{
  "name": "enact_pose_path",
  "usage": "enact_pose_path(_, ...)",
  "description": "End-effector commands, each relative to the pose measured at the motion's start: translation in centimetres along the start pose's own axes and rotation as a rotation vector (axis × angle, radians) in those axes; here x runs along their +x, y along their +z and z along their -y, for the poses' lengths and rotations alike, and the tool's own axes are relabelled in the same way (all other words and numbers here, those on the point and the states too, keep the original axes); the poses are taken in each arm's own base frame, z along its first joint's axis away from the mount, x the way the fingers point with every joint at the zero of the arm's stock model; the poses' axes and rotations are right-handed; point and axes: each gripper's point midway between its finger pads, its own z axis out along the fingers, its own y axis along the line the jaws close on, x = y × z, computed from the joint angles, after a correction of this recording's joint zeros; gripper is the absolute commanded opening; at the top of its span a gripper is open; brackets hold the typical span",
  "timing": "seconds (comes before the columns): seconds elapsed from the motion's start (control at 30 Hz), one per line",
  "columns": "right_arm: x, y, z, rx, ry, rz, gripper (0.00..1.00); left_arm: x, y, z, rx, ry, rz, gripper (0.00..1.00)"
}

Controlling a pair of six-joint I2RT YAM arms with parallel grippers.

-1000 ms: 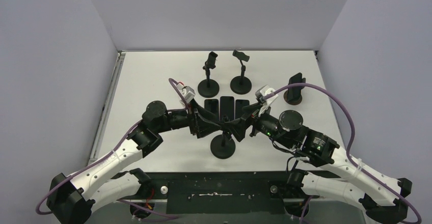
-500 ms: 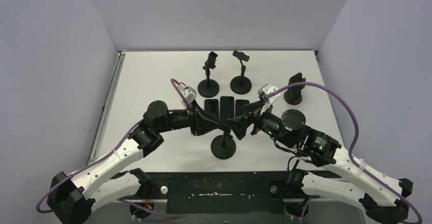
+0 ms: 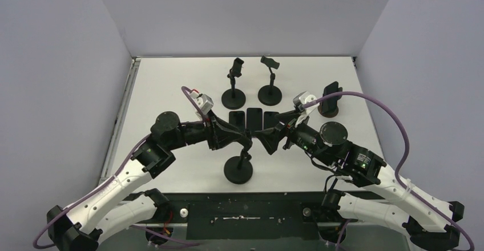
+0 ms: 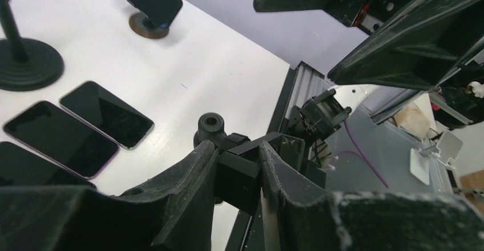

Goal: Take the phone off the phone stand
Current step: Pick up the phone stand at the center of the board.

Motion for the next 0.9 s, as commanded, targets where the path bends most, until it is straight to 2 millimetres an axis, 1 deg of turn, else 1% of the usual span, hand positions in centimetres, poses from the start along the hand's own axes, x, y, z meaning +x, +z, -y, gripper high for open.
enact_pose_path(0.0, -3.0, -0.8, -0.3, -0.003, -0.010, 0.086, 0.97, -8.4, -2.0, 3.4, 0.005, 0.163, 0.230, 0.00)
enact_pose_path(0.07, -3.1, -0.8, -0.3, -0.004, -0.014, 0.088, 0.97, -9.3, -2.4, 3.4, -0.023, 0.174, 0.252, 0.00)
enact_pose_path(0.17, -3.2, -0.7, -0.3, -0.006, -0.020, 0.090, 0.97, -10.7, -3.2, 2.5, -0.111, 0.202, 0.292, 0.00)
enact_pose_path(0.4, -3.3, -0.3, -0.3, -0.006, -0.031, 0.096, 0.97, -13.8, -6.0, -2.0, -0.407, 0.233, 0.442, 0.00)
enact_pose_path(0.67, -3.1, 0.0, -0.3, -0.004, -0.040, 0.095, 0.97, -16.7, -9.5, -9.6, -0.795, 0.214, 0.593, 0.00)
enact_pose_path(0.73, -3.1, 0.0, -0.3, -0.005, -0.044, 0.096, 0.97, -17.4, -10.2, -11.7, -0.833, 0.204, 0.625, 0.00)
enact_pose_path(0.83, -3.3, 0.0, -0.2, 0.001, -0.048, 0.103, 0.97, -19.1, -11.3, -15.1, -0.841, 0.162, 0.686, 0.00)
enact_pose_path(0.87, -3.2, 0.0, -0.1, 0.005, -0.049, 0.101, 0.97, -19.8, -11.6, -16.0, -0.840, 0.146, 0.712, 0.00)
